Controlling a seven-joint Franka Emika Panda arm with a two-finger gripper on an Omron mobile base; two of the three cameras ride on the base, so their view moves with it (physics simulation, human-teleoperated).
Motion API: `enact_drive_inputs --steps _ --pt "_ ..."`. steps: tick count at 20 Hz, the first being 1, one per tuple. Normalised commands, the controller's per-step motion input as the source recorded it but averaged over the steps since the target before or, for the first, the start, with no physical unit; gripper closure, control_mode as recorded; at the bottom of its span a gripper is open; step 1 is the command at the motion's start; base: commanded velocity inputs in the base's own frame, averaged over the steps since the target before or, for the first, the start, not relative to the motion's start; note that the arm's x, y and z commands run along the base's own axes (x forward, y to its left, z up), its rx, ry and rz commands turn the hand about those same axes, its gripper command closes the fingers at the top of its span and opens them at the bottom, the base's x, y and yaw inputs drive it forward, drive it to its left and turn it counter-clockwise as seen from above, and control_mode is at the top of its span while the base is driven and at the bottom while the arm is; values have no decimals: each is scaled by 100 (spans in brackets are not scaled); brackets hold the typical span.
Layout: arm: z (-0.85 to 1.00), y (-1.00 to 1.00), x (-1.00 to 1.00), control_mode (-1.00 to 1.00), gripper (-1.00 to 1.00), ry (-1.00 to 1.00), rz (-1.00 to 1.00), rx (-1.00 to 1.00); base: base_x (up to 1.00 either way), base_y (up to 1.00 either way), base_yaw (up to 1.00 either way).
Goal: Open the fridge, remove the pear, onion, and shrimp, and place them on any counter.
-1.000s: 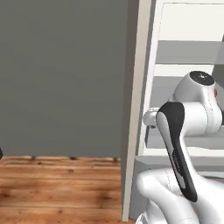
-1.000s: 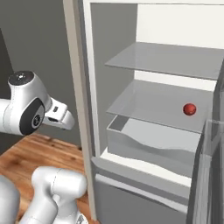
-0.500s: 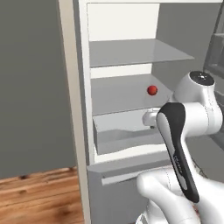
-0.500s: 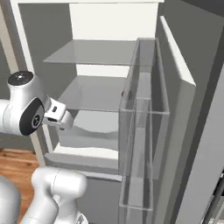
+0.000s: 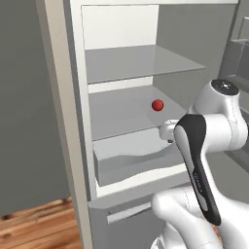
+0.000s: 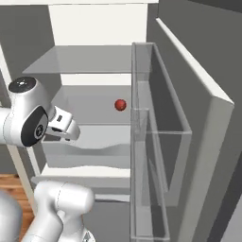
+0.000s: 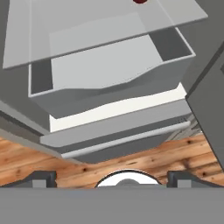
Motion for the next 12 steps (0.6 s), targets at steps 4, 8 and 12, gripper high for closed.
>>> enact_drive_inputs --steps 4,8,12 --pt "0 0 0 100 -100 0 0 0 62 -5 -8" --pt "0 0 0 100 -100 0 0 0 60 -13 -2" --pt "0 0 0 100 -100 0 0 0 21 -24 -1"
